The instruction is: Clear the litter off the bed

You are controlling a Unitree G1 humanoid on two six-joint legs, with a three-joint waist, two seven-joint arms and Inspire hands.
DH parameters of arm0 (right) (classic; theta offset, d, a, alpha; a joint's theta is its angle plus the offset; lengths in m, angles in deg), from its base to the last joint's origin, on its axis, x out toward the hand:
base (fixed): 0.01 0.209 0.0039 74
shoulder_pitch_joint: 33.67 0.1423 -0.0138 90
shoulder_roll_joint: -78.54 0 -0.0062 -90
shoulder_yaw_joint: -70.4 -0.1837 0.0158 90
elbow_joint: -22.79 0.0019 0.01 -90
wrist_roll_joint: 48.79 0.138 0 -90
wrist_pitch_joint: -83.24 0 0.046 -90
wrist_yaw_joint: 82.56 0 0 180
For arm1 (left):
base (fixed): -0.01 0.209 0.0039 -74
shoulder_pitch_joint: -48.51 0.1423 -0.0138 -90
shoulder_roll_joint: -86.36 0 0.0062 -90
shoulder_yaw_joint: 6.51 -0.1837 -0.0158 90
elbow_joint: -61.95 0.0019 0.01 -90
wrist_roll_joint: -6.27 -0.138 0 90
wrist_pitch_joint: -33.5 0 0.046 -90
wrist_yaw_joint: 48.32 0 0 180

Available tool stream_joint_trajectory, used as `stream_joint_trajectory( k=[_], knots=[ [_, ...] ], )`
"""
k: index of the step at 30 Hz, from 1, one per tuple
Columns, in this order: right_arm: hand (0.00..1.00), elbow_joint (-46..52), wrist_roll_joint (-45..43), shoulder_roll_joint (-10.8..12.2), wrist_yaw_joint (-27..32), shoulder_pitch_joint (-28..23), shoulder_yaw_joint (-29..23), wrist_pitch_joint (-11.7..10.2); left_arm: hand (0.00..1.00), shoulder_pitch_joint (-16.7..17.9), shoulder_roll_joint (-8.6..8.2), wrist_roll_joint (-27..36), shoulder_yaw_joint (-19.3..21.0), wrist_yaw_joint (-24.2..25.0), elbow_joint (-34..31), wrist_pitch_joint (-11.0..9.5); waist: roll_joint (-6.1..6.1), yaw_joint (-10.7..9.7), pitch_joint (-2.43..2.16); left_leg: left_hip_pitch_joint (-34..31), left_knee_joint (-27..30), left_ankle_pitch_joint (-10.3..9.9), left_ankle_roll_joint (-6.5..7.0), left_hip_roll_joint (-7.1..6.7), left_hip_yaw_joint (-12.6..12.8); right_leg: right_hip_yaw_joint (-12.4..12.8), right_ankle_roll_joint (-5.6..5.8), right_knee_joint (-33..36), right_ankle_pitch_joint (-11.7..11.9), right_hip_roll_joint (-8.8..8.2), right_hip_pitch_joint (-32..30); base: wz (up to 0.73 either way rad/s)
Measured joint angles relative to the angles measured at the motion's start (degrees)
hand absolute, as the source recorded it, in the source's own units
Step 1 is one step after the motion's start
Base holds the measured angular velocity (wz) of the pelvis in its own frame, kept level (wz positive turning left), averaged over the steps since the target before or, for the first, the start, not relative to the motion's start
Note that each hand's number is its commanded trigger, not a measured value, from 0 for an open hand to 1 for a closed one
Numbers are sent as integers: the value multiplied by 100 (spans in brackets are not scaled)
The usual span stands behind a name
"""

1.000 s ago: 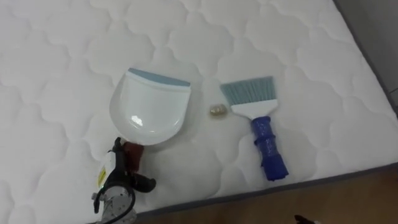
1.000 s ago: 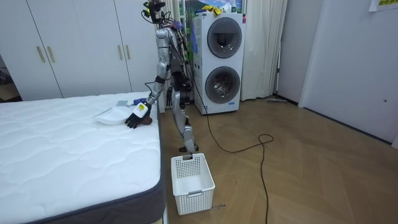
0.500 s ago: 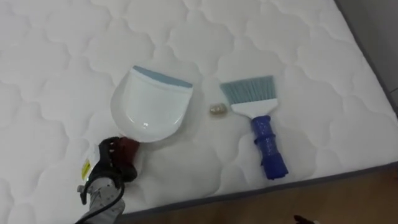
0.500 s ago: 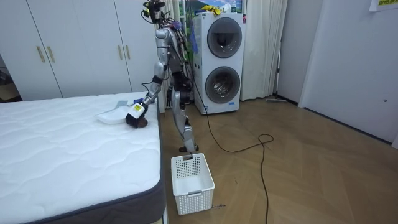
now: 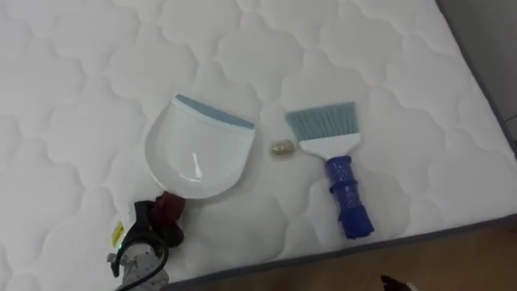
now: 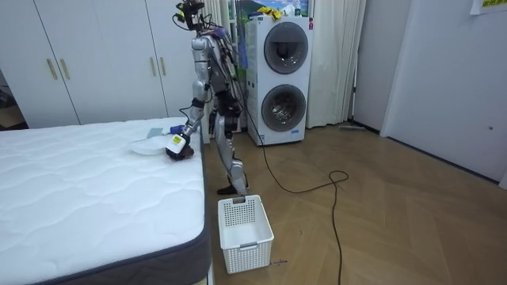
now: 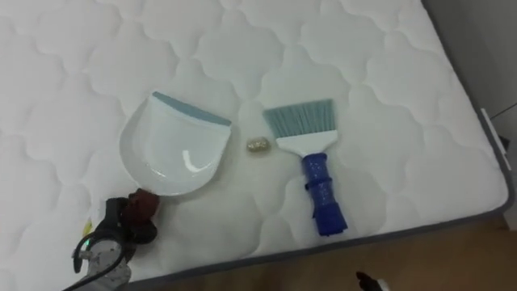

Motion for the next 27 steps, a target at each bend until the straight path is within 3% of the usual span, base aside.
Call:
stream_joint_trajectory(
  k=[1,2,3,4,6,15,22,25,27],
  knots=[
    [0,-5,-8,16,24,-26,0,5,100,-1,-9,-1,-1,3,57,18,0,-57,2,-27,-28,31,-94,4,132,1,-5,-21,4,-28,46,48],
    [0,-48,23,45,28,-52,-2,48,100,-31,-10,6,-10,30,114,42,-6,-117,5,-38,-137,87,-177,60,517,191,-5,-48,4,-47,113,61],
    [0,-47,48,64,27,-77,-11,49,100,-76,-19,2,-40,35,102,31,-33,-161,21,-149,-409,281,-191,150,787,511,28,-38,-16,-48,116,63],
    [0,-45,47,77,21,-90,-11,49,100,-111,-31,-4,-59,32,87,23,-61,-171,29,-189,-493,405,-59,188,913,579,91,-19,-55,-58,116,52],
    [0,-47,83,138,27,-100,-26,54,100,-113,-76,-8,-75,-7,62,-39,-197,-62,10,-168,-403,484,-44,169,1203,614,160,43,-100,-86,107,18],
    [0,-34,131,58,28,-108,-65,89,100,21,-85,-190,-65,-1,93,-40,-76,-66,12,-173,-251,463,-20,120,1246,483,182,153,-126,-117,111,-4],
    [0,-52,506,-74,7,-263,-50,64,100,36,-7,-441,-57,-3,56,-11,111,8,-73,-281,-171,506,-52,107,1221,438,142,197,-111,-105,37,2],
    [0,-63,741,-90,6,-356,-45,63,100,36,79,-433,-56,-18,-78,-29,119,76,-72,-273,-155,503,-56,109,1225,446,128,294,-166,-110,10,3],
    [0,-60,740,-108,7,-350,-61,39,100,59,268,-505,-22,-30,-323,-87,121,134,-73,-295,-119,493,-62,107,1236,446,120,404,-218,-125,-54,0]
  ],
)
